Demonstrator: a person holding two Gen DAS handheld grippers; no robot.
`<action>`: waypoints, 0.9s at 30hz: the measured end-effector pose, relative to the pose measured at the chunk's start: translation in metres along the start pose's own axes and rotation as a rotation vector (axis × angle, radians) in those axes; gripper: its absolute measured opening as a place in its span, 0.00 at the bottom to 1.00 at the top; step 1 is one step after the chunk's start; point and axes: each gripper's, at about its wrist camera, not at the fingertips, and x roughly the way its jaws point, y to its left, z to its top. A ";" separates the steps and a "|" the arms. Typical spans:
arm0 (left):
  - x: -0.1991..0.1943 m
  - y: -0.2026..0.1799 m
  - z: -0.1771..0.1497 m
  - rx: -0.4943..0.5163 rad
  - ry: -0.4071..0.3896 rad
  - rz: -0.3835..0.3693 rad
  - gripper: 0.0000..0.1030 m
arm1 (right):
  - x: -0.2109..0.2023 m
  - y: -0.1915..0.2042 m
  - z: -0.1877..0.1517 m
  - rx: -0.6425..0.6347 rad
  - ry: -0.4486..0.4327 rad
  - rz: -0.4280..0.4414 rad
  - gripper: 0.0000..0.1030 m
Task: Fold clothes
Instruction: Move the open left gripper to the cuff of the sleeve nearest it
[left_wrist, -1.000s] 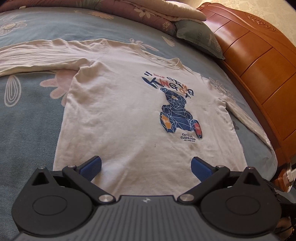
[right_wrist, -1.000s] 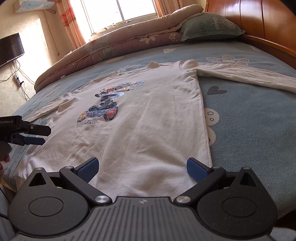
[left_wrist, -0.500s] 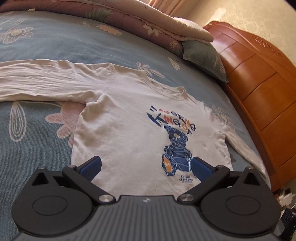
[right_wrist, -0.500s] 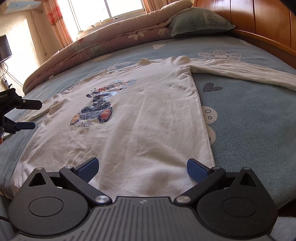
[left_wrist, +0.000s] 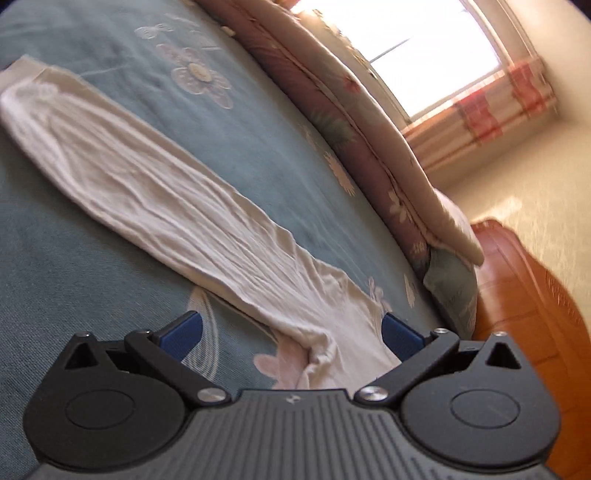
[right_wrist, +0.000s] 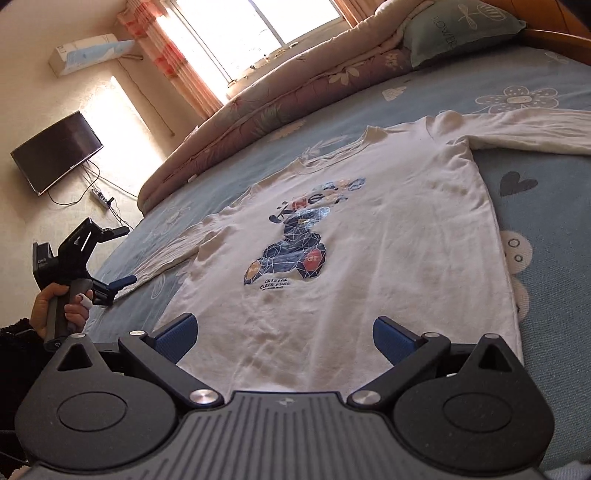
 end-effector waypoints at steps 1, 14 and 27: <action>0.002 0.011 0.004 -0.048 -0.016 0.001 0.99 | 0.002 0.002 0.000 -0.011 0.004 0.002 1.00; 0.017 0.058 0.042 -0.172 -0.193 -0.002 0.99 | 0.009 -0.005 0.000 0.038 0.015 -0.024 1.00; 0.023 0.060 0.070 -0.074 -0.287 0.110 0.99 | 0.014 -0.005 0.000 0.033 0.027 -0.035 1.00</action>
